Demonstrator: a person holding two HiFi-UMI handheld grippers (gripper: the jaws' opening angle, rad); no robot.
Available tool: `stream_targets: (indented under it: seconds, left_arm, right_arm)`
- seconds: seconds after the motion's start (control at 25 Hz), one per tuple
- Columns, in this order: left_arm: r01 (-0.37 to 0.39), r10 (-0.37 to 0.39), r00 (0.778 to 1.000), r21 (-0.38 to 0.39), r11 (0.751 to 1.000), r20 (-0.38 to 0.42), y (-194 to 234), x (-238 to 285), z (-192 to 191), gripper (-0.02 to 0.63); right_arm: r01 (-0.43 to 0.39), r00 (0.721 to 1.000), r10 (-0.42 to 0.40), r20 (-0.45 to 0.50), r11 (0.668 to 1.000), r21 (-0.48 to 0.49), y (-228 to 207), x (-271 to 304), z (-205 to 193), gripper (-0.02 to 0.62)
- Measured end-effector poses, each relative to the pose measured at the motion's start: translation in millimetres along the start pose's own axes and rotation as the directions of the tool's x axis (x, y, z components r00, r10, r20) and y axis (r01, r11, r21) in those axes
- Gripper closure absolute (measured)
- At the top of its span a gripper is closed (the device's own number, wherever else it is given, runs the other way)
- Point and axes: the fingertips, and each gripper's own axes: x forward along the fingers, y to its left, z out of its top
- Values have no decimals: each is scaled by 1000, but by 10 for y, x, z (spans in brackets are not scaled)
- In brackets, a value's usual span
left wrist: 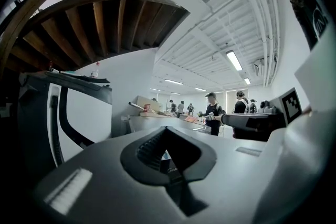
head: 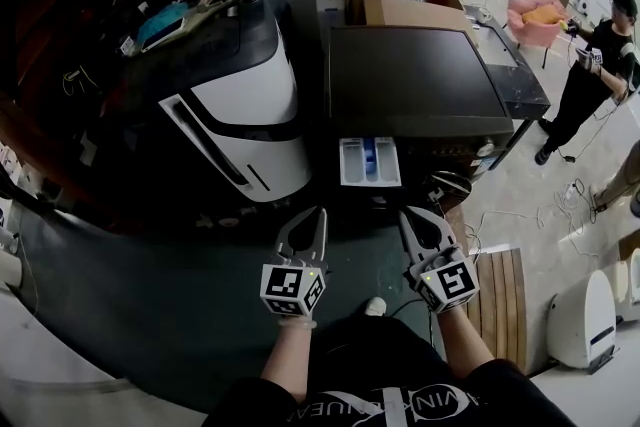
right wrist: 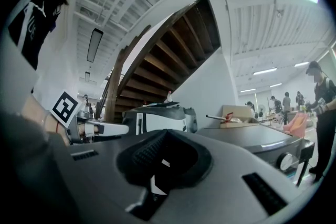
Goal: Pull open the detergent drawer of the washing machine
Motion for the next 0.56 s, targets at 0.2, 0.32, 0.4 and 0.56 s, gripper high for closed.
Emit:
stream_targets:
  seconds: [0.2, 0.32, 0.4, 0.56]
  left_arm:
    - [-5, 5, 1000, 0, 1000, 8, 10, 19, 42, 597]
    - [-8, 8, 1000, 5, 1000, 8, 11, 16, 44, 597]
    - [-11, 11, 1000, 12, 1000, 6, 25, 19, 38, 597]
    - [-15, 15, 1000, 16, 1000, 5, 67, 34, 29, 597]
  right_arm:
    - [-14, 1000, 14, -4, 1000, -9, 21, 27, 31, 583]
    - [-14, 1000, 14, -7, 1000, -17, 10, 22, -2, 583]
    - [-16, 1000, 16, -8, 1000, -26, 7, 30, -1, 583]
    - [-30, 999, 29, -15, 998, -50, 23, 52, 13, 583]
